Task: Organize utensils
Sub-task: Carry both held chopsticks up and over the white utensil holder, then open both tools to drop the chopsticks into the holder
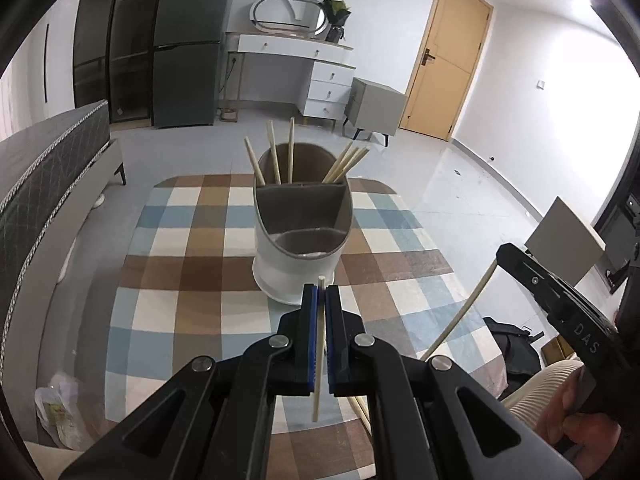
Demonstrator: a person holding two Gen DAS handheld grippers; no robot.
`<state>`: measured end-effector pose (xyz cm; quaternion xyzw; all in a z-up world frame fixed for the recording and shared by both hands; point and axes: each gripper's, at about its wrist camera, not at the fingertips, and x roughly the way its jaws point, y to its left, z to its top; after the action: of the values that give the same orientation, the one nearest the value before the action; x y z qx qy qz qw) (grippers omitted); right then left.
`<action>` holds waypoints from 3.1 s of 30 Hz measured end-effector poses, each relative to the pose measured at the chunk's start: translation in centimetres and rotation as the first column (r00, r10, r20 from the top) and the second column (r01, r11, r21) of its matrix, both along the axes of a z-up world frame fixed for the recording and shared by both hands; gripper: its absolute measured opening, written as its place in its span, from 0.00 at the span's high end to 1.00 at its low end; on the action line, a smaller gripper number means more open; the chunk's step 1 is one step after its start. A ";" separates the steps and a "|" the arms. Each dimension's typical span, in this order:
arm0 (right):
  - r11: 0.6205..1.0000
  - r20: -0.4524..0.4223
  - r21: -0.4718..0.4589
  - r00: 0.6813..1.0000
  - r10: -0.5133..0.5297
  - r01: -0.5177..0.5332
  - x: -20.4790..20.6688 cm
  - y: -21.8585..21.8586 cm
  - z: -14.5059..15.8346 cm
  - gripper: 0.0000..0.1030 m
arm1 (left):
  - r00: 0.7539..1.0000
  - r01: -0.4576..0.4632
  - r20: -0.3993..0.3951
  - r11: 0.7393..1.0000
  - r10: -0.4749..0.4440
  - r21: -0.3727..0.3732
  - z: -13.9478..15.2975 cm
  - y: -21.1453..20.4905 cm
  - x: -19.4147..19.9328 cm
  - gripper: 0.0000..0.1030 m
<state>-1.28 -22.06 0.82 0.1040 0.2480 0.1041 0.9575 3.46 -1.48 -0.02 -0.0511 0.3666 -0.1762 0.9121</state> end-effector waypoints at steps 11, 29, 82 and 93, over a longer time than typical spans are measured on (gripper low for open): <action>0.999 0.095 0.028 0.995 0.023 -0.026 1.4 0.6 3.7 0.97 | 0.995 0.051 0.089 0.999 -0.049 -0.015 5.3 0.2 0.6 1.00; 0.994 0.232 0.043 0.969 0.084 -0.096 11.3 3.1 12.8 0.97 | 0.981 0.016 0.196 0.997 -0.002 -0.072 14.4 1.5 10.3 1.00; 0.992 -0.042 0.039 0.991 0.124 -0.123 15.0 2.1 3.4 0.49 | 0.995 0.003 -0.099 0.995 -0.013 -0.099 7.7 2.1 12.1 0.48; 0.994 0.029 0.045 0.995 0.094 -0.096 9.3 1.3 6.3 0.32 | 0.996 -0.093 -0.001 0.994 0.093 -0.061 10.6 2.9 7.5 0.26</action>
<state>8.03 -20.78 7.09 0.1130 0.2376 0.1567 0.9520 10.94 1.42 10.57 -0.0957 0.3575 -0.1446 0.9177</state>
